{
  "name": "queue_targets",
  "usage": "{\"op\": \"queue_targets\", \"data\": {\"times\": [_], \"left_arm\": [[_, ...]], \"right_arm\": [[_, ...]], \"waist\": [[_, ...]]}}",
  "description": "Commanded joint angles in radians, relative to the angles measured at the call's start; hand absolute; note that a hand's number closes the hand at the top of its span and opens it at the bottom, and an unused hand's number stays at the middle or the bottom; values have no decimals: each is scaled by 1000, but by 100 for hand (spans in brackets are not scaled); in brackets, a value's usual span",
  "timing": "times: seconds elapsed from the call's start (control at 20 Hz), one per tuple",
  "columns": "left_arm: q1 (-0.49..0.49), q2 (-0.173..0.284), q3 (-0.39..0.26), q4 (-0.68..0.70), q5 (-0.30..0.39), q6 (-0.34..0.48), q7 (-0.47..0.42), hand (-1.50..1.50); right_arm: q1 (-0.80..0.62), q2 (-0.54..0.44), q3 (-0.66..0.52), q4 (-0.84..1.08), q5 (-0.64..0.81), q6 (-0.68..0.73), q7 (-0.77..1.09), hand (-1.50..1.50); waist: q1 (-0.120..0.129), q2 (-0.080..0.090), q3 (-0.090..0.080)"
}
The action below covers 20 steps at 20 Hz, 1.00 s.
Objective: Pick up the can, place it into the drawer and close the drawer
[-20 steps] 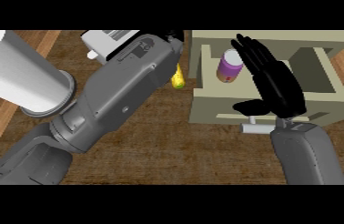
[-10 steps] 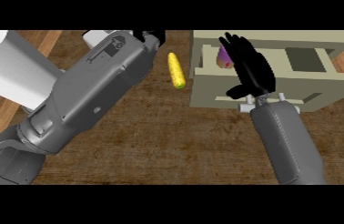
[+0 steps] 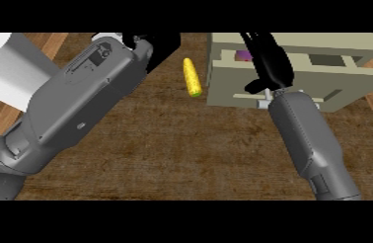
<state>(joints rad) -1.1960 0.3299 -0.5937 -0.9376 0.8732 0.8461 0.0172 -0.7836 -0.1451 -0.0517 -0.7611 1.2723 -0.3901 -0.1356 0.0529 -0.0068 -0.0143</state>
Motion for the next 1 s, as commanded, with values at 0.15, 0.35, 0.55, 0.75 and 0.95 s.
{"op": "queue_targets", "data": {"times": [0.15,0.35,0.55,0.75,0.95], "left_arm": [[67,32,1,-100,-22,0,23,-150],[73,100,28,-120,-30,-19,49,-150],[76,121,30,-147,-42,-22,80,-150],[109,130,9,-222,-57,-6,110,-150],[54,148,30,-216,-56,-12,152,-150]], "right_arm": [[-85,13,-65,242,17,-181,13,-150],[-144,-4,-97,325,13,-243,-7,-150],[-217,-19,-118,406,24,-294,-2,-150],[-277,-26,-126,466,45,-330,44,-150],[-372,-79,-138,503,46,-285,45,-150]], "waist": [[20,22,16],[20,25,16],[23,29,16],[37,28,16],[46,36,16]]}}
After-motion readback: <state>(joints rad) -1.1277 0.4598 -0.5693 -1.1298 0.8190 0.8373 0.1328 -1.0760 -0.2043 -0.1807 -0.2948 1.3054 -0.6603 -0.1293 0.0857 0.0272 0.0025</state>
